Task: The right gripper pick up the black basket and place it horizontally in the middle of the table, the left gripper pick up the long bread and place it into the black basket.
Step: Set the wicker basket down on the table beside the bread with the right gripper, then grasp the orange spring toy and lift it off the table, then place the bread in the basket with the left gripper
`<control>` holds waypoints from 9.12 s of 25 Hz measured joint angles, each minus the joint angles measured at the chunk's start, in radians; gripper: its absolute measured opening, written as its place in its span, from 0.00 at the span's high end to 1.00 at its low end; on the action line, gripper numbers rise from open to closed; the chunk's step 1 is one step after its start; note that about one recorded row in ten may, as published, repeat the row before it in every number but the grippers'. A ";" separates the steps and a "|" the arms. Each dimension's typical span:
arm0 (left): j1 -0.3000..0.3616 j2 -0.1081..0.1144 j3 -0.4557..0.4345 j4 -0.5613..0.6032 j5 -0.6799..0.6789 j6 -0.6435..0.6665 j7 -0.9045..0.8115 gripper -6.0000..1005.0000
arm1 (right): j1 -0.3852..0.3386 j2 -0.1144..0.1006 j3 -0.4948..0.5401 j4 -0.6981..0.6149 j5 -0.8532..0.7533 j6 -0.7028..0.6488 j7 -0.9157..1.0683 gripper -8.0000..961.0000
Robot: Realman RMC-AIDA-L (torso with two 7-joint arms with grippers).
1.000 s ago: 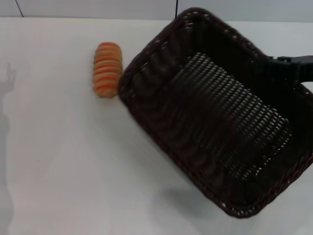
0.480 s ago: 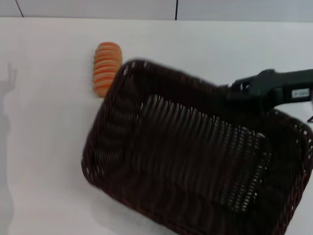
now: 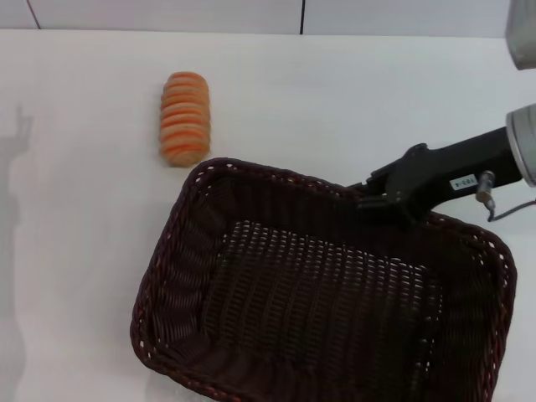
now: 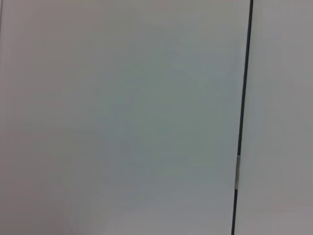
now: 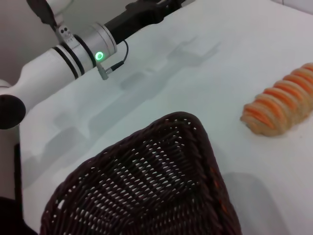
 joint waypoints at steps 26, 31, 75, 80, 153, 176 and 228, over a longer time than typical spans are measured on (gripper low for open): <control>-0.027 0.000 0.007 0.001 -0.003 -0.011 -0.002 0.17 | 0.178 -0.001 -0.157 0.116 -0.160 0.300 -0.003 0.80; -0.037 0.000 0.007 0.004 -0.002 -0.012 -0.002 0.17 | 0.154 0.001 -0.226 0.056 -0.103 0.299 -0.070 0.81; -0.057 0.026 0.108 -0.209 0.115 -0.127 0.013 0.17 | -0.493 0.007 -0.899 0.476 -0.198 2.725 0.747 0.13; -0.046 0.076 0.048 -0.587 0.276 -0.695 0.014 0.17 | -0.520 0.006 -0.959 0.534 -0.155 2.750 0.747 0.13; -0.362 0.002 -0.113 -0.592 0.300 -1.660 0.274 0.62 | -0.598 0.001 -0.987 0.561 -0.129 2.785 0.736 0.13; -0.379 0.001 -0.108 -0.554 0.305 -1.672 0.274 0.14 | -0.595 -0.002 -0.982 0.562 -0.132 2.783 0.736 0.13; 0.186 0.008 -0.071 -1.659 0.048 -2.303 0.569 0.60 | -0.606 -0.004 -0.964 0.553 -0.134 2.785 0.735 0.13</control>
